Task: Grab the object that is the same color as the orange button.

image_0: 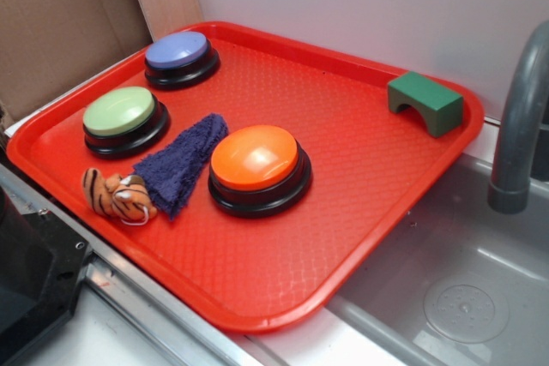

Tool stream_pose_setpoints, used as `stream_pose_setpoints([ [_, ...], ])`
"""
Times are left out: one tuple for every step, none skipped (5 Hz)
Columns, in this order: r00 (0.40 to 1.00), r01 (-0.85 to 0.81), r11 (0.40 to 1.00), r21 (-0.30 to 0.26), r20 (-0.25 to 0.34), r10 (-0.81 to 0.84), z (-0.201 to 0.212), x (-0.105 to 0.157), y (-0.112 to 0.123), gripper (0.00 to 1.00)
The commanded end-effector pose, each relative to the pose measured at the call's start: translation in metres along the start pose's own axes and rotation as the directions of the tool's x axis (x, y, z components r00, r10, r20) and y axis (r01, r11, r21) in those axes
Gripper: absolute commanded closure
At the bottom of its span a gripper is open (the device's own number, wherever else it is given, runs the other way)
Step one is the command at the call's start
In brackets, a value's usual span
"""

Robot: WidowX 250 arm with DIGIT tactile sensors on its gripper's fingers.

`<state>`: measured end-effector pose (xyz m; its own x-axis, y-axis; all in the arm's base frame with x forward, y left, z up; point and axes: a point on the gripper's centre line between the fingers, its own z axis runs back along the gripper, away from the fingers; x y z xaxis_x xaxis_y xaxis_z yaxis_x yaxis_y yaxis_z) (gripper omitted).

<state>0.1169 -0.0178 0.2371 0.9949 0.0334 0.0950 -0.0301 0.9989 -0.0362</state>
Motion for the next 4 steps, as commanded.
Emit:
stream_pose_setpoints([
  [1.0, 0.0, 1.0, 0.0, 0.0, 0.0, 0.0, 0.0, 0.0, 0.0],
  [0.998, -0.062, 0.998, -0.021, 0.012, 0.063, -0.031, 0.001, 0.009, 0.0],
  [0.998, -0.06, 0.998, 0.031, 0.038, 0.059, -0.071, 0.004, 0.014, 0.0],
  [0.998, -0.02, 1.0, 0.008, 0.052, 0.019, -0.106, 0.0, 0.015, 0.0],
])
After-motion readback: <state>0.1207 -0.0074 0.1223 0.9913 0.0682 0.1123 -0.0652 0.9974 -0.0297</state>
